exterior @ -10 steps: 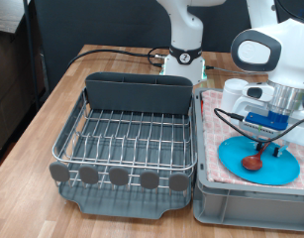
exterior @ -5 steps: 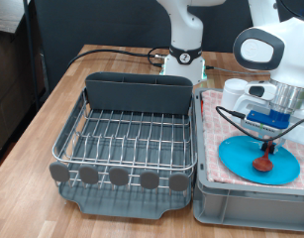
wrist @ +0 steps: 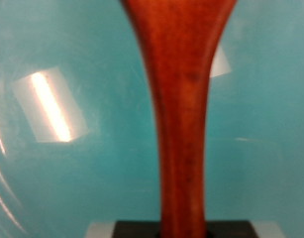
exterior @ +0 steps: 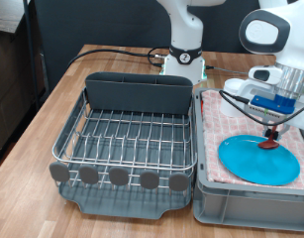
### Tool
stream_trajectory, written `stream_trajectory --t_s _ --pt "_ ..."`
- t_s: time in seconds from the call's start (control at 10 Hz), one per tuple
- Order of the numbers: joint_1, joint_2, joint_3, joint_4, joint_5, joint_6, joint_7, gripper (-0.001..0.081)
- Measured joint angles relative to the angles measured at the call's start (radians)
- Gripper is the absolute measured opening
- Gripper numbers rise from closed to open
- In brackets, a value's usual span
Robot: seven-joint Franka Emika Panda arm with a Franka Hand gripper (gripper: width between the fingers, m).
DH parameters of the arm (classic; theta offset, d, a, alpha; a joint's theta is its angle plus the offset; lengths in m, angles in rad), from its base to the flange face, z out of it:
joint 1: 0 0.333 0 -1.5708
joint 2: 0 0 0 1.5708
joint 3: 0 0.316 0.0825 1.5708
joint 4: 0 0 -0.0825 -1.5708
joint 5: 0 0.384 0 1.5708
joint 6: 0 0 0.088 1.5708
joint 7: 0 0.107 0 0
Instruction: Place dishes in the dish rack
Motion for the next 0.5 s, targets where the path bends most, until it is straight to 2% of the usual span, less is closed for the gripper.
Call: stream_trajectory --t_s 0.3,0.5 --pt "-0.011 -0.098 0.005 -0.019 0.131 -0.059 -0.121 0.0075" --pt "-0.016 -0.160 -0.001 -0.039 0.216 -0.074 -0.167 0.0075"
